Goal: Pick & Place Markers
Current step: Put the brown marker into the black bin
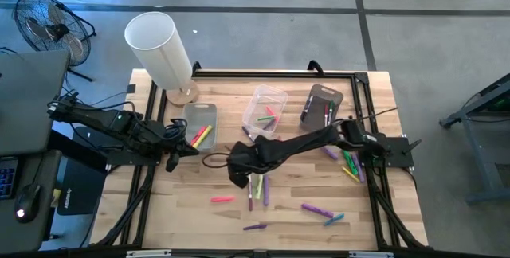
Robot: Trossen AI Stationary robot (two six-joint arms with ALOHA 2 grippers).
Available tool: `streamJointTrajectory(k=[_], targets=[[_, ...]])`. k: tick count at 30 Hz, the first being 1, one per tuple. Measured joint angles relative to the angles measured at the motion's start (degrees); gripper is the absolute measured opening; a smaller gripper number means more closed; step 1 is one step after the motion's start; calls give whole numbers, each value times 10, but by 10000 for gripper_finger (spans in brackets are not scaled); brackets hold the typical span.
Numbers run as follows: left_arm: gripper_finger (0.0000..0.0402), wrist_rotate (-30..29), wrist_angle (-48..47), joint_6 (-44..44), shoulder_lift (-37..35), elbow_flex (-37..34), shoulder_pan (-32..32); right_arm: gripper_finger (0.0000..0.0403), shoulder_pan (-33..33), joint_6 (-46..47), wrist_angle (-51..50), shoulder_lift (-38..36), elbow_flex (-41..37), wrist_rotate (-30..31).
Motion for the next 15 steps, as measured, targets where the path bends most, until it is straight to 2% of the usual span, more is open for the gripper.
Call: streamJointTrajectory(k=[3, 8, 11, 15], targets=[[1, 0, 0, 0, 0, 0, 0, 12, 10, 28, -34, -33, 1, 34], [1, -1, 2, 0, 0, 0, 0, 12, 24, 134, -135, -91, -23, 90], [1, -1, 8, -2, 0, 0, 0, 12, 31, 206, -142, -157, -103, 124], [1, -2, 8, -3, 0, 0, 0, 12, 24, 294, -90, -287, -270, 140]])
